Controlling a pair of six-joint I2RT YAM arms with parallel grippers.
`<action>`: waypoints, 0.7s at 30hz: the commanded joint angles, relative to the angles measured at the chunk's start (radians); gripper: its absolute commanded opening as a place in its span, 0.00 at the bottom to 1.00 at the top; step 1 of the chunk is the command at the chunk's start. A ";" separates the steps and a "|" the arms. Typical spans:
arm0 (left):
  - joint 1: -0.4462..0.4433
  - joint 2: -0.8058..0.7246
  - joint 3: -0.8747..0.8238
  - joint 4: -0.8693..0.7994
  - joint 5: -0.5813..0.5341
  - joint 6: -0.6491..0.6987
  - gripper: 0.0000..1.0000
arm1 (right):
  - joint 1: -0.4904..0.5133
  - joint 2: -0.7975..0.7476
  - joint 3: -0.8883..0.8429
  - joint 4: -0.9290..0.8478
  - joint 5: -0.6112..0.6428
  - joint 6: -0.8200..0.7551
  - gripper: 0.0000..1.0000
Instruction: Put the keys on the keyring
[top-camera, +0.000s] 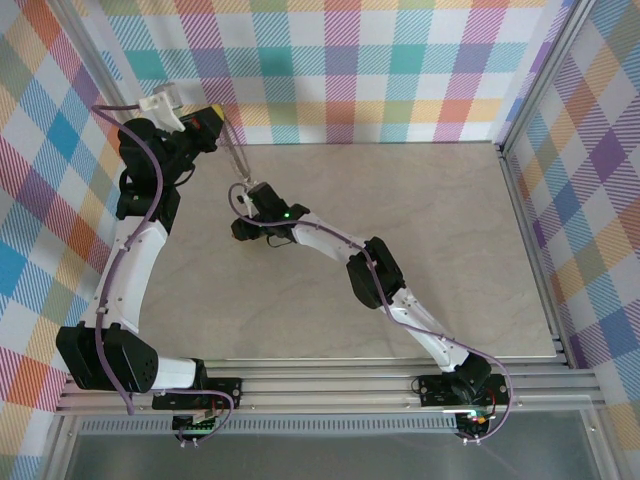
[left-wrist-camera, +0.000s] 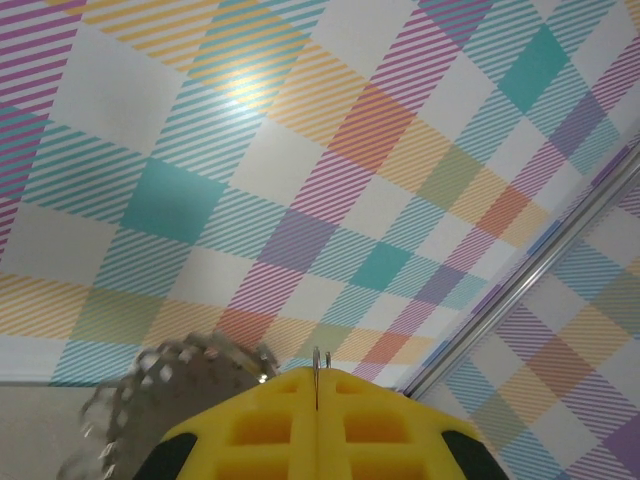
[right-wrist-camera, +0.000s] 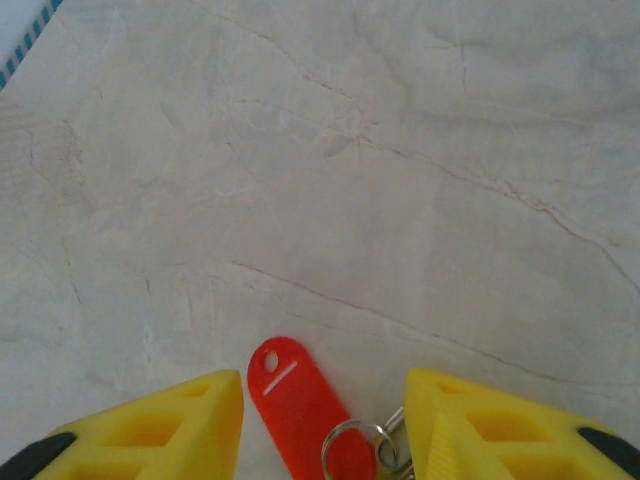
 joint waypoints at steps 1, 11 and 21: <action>0.016 -0.027 0.025 0.027 0.018 -0.011 0.00 | 0.011 0.012 0.008 -0.043 -0.015 0.042 0.44; 0.016 -0.060 0.014 0.032 0.034 -0.023 0.00 | 0.004 -0.228 -0.450 0.094 0.052 0.089 0.34; 0.015 -0.053 0.002 0.046 0.111 -0.136 0.00 | -0.053 -0.580 -1.052 0.282 0.149 0.121 0.30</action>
